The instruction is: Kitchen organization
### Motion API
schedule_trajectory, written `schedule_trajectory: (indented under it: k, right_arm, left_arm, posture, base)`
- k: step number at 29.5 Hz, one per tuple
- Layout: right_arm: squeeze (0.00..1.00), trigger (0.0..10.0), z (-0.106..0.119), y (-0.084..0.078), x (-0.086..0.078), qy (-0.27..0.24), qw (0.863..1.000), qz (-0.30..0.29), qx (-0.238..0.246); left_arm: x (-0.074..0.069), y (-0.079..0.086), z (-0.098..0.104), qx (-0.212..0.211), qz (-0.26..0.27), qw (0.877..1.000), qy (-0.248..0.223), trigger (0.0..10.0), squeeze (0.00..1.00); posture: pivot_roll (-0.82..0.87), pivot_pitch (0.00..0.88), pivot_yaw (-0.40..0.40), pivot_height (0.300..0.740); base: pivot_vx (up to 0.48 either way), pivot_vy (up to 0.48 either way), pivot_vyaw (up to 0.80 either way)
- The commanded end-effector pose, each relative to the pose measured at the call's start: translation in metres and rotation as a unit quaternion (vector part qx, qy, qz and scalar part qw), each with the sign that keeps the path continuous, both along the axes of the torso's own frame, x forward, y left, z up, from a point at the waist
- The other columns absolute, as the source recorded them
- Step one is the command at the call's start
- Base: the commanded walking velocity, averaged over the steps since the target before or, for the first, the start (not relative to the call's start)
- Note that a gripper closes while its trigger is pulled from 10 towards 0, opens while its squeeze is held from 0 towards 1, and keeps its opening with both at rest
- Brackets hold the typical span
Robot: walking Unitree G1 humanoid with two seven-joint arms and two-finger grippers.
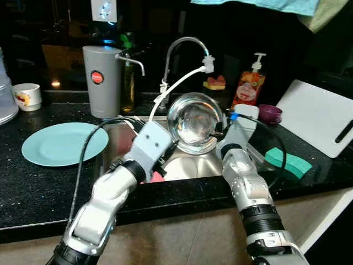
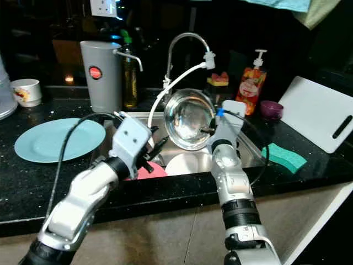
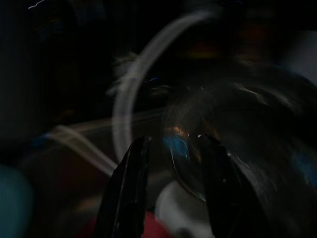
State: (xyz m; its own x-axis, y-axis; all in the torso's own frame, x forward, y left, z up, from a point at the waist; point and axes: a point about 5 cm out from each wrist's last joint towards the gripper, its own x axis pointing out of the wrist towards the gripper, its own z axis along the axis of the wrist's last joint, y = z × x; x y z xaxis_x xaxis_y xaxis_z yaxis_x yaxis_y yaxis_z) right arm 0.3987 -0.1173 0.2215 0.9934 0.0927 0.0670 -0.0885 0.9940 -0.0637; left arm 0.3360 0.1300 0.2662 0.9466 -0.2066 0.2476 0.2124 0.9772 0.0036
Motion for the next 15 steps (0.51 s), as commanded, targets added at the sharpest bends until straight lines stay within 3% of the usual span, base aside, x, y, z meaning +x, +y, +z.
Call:
schedule_trajectory:
  k: [1,2,6,7,8,9,11,13,14,15]
  right_arm:
    - [0.00,10.0,-0.004,0.010,0.003,0.009,0.998,0.042,-0.048]
    - [0.00,10.0,-0.005,0.013,0.006,0.016,0.996,0.062,-0.065]
    - [0.00,10.0,-0.003,0.014,0.008,0.019,0.994,0.073,-0.075]
    - [0.00,10.0,0.001,0.015,0.011,0.021,0.993,0.081,-0.080]
    - [0.00,10.0,0.009,0.012,0.017,0.021,0.991,0.080,-0.108]
    - [0.00,10.0,0.009,0.012,0.017,0.021,0.991,0.080,-0.108]
    - [0.00,10.0,0.013,0.011,0.020,0.021,0.989,0.078,-0.128]
    - [0.00,10.0,0.013,0.011,0.020,0.021,0.989,0.078,-0.128]
    - [0.00,10.0,0.014,0.012,0.021,0.021,0.986,0.082,-0.141]
    - [0.00,10.0,0.014,0.012,0.021,0.021,0.986,0.082,-0.141]
  left_arm:
    - [0.007,0.017,-0.014,-0.073,0.040,0.994,0.077,10.0,0.00]
    - [0.010,0.027,-0.014,-0.101,0.060,0.989,0.094,10.0,0.00]
    - [0.010,0.035,-0.012,-0.114,0.075,0.986,0.097,10.0,0.00]
    - [0.009,0.044,-0.007,-0.117,0.091,0.984,0.096,10.0,0.00]
    - [0.006,0.067,0.004,-0.123,0.129,0.980,0.091,10.0,0.00]
    - [0.006,0.067,0.004,-0.123,0.129,0.980,0.091,10.0,0.00]
    - [0.002,0.087,0.011,-0.137,0.158,0.973,0.094,10.0,0.00]
    - [0.002,0.087,0.011,-0.137,0.158,0.973,0.094,10.0,0.00]
    - [-0.003,0.103,0.016,-0.149,0.182,0.967,0.097,10.0,0.00]
    - [-0.003,0.103,0.016,-0.149,0.182,0.967,0.097,10.0,0.00]
  posture:
    - [0.17,0.044,-0.131,0.740]
    - [0.17,0.048,-0.134,0.740]
    - [0.17,0.053,-0.135,0.740]
    - [0.18,0.069,-0.140,0.740]
    - [0.19,0.091,-0.143,0.740]
    - [0.19,0.091,-0.143,0.740]
    - [0.20,0.114,-0.145,0.740]
    - [0.20,0.114,-0.145,0.740]
    - [0.21,0.136,-0.150,0.740]
    - [0.21,0.136,-0.150,0.740]
  base:
    - [0.000,0.000,0.00]
    - [0.000,0.000,0.00]
    - [0.000,0.000,0.00]
    - [0.000,0.000,0.00]
    - [0.000,0.000,0.00]
    - [0.000,0.000,0.00]
    - [0.000,0.000,0.00]
    - [0.000,0.000,0.00]
    - [0.000,0.000,0.00]
    - [0.000,0.000,0.00]
